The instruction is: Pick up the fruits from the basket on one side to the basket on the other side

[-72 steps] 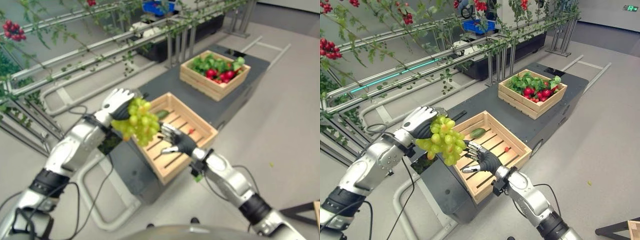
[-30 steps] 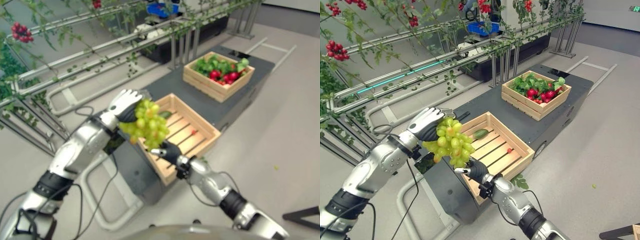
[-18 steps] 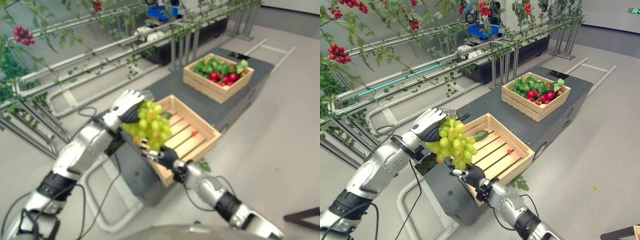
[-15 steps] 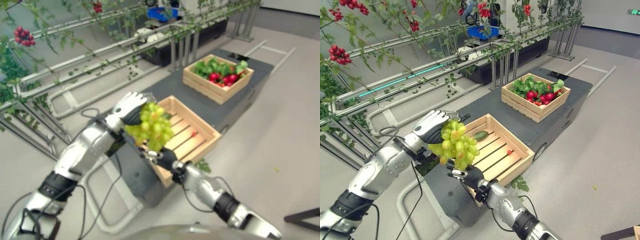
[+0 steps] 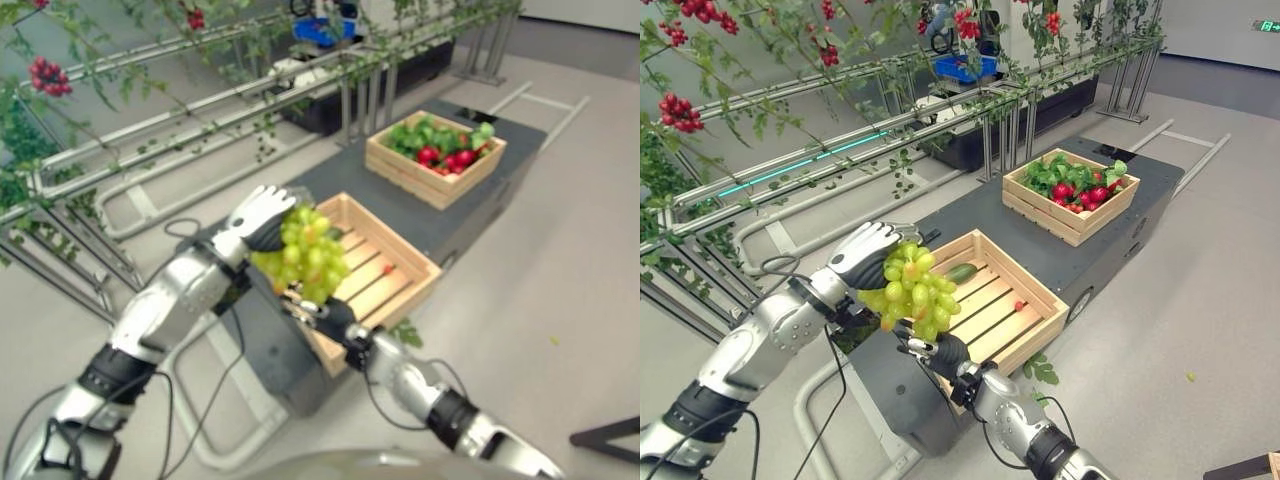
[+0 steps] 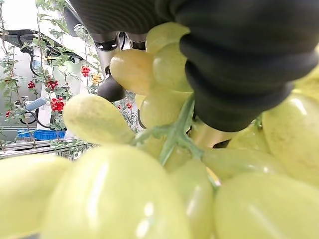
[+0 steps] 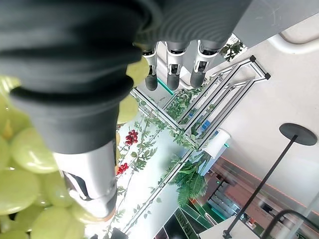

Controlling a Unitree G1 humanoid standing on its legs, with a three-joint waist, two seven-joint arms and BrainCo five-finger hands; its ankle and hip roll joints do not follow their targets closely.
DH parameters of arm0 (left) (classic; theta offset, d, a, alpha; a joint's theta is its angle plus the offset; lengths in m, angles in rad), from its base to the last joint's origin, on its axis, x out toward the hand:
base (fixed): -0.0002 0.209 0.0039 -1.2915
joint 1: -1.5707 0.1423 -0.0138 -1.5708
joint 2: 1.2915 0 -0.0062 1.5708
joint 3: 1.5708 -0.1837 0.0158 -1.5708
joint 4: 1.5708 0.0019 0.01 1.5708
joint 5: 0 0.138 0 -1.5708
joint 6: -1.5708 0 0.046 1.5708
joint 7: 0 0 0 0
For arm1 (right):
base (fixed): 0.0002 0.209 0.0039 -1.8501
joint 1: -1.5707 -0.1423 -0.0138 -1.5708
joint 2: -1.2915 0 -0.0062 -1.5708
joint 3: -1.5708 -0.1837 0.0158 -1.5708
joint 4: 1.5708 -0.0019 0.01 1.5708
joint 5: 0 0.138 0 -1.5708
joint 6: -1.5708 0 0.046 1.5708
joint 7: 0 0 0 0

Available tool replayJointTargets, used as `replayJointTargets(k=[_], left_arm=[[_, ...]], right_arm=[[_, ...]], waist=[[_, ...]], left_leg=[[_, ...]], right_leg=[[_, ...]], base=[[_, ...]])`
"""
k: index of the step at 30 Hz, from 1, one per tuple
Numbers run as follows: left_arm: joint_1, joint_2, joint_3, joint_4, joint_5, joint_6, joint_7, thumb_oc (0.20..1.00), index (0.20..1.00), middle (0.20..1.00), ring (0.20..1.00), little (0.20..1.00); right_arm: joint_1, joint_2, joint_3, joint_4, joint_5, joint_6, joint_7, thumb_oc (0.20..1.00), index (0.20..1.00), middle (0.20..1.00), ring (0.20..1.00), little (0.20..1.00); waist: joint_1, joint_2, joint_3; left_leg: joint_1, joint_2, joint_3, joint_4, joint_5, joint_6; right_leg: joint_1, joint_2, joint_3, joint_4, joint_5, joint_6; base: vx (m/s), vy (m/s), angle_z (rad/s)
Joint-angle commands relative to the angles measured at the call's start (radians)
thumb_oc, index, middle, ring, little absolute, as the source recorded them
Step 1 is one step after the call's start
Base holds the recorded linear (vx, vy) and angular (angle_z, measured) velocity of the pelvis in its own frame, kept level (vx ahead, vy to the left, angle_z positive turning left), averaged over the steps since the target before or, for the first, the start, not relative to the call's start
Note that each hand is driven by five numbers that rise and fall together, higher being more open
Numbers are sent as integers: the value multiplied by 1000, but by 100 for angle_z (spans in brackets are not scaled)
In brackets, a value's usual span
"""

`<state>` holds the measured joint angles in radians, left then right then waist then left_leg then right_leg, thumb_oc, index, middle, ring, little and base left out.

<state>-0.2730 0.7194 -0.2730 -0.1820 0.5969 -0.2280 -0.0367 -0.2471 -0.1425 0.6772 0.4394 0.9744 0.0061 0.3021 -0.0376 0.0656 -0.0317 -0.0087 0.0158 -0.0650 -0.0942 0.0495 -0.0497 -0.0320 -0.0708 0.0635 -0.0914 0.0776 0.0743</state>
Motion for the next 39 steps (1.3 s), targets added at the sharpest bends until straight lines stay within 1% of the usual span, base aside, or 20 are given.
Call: replayJointTargets(k=[1,5,8,10,14,27,31,39], left_arm=[[-57,19,72,0,-37,4,68,200,200,200,200,200],[-42,26,92,0,-28,6,71,200,200,200,200,200],[-35,24,100,-2,-25,9,72,200,200,200,200,200],[-16,26,117,-4,-15,10,73,200,200,200,200,200],[-23,27,116,3,-11,13,77,200,200,200,200,200],[3,24,119,-8,1,8,67,200,200,200,200,200],[4,26,118,-11,8,7,62,200,200,200,200,200],[2,17,104,-23,10,6,51,200,200,200,200,200]], right_arm=[[-25,33,-33,-87,-16,-47,15,1000,1000,1000,1000,1000],[-22,-8,-54,-154,-69,-56,12,1000,1000,1000,1000,1000],[-15,-17,-60,-175,-88,-60,6,1000,1000,1000,1000,1000],[-6,-36,-78,-229,-107,-61,7,1000,1000,1000,1000,1000],[-6,-55,-83,-265,-131,-64,4,1000,1000,1000,1000,1000],[-5,-101,-105,-409,-160,-62,9,1000,1000,1000,1000,1000],[-22,-125,-115,-453,-211,-62,2,1000,1000,1000,1000,1000],[-40,-127,-111,-476,-218,-51,-5,1000,1000,1000,1000,1000]], waist=[[6,-26,-28],[3,-29,-28],[2,-28,-28],[-1,-28,-29],[-4,-27,-27],[-8,-27,-22],[-7,-29,-20],[-4,-34,-17]], left_leg=[[56,-68,24,24,-180,33],[55,-68,25,24,-180,33],[56,-67,24,24,-181,33],[58,-66,25,22,-182,33],[58,-66,24,22,-183,33],[57,-65,24,24,-183,35],[55,-65,24,25,-182,37],[47,-64,21,27,-179,37]], right_leg=[[-1,-18,32,7,-85,41],[-1,-17,33,6,-86,42],[0,-17,32,6,-86,42],[0,-17,32,6,-87,41],[-1,-17,32,6,-87,42],[-1,-16,33,8,-88,40],[-4,-17,34,7,-88,42],[-8,-19,36,8,-85,42]], base=[[0,0,0],[0,0,0],[0,0,0],[0,0,0],[0,0,0],[0,0,0],[0,0,0],[0,0,0]])
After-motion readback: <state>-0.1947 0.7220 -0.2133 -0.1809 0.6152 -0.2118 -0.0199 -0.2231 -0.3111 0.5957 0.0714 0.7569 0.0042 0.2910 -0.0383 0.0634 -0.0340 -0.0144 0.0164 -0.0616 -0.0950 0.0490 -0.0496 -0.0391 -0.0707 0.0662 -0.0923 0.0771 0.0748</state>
